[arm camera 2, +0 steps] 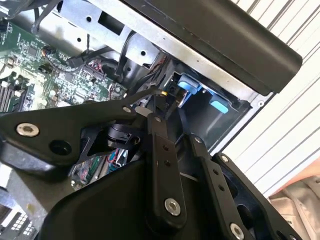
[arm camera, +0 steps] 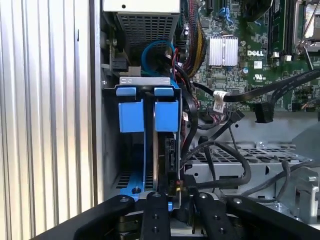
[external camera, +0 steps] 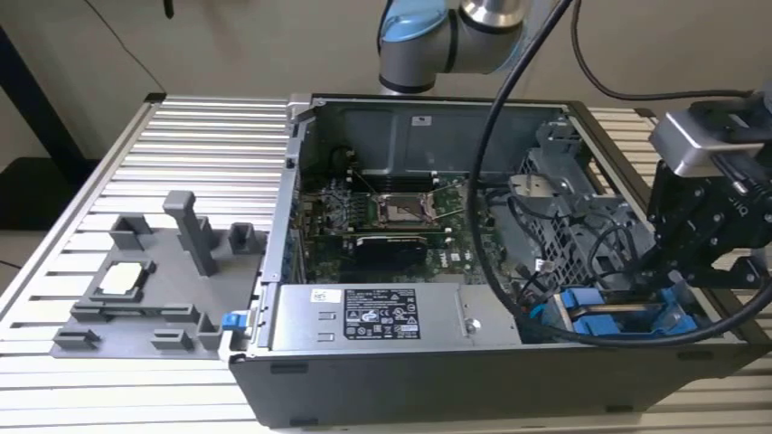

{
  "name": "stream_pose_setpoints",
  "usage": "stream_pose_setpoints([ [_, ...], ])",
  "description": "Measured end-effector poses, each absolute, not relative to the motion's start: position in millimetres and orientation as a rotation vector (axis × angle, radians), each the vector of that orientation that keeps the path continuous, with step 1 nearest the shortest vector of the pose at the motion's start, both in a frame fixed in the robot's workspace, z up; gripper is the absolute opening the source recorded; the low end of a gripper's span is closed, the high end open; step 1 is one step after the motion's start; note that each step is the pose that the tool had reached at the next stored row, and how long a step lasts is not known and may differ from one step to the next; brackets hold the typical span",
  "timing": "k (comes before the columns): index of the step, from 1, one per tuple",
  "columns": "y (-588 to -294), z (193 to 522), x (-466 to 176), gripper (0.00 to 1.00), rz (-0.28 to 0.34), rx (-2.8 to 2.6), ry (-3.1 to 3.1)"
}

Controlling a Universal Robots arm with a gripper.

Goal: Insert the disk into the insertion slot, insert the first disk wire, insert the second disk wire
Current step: 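Insert the first disk wire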

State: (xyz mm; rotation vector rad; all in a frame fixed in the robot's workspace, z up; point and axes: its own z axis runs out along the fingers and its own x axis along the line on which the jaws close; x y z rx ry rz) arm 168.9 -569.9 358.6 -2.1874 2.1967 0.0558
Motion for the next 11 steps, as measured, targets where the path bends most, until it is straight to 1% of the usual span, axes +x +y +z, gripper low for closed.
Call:
stream_pose_setpoints([
  [6,-570,380,169,0.27,0.057,-2.188,2.197],
  [11,-570,389,169,0.27,0.057,-2.188,2.197],
])
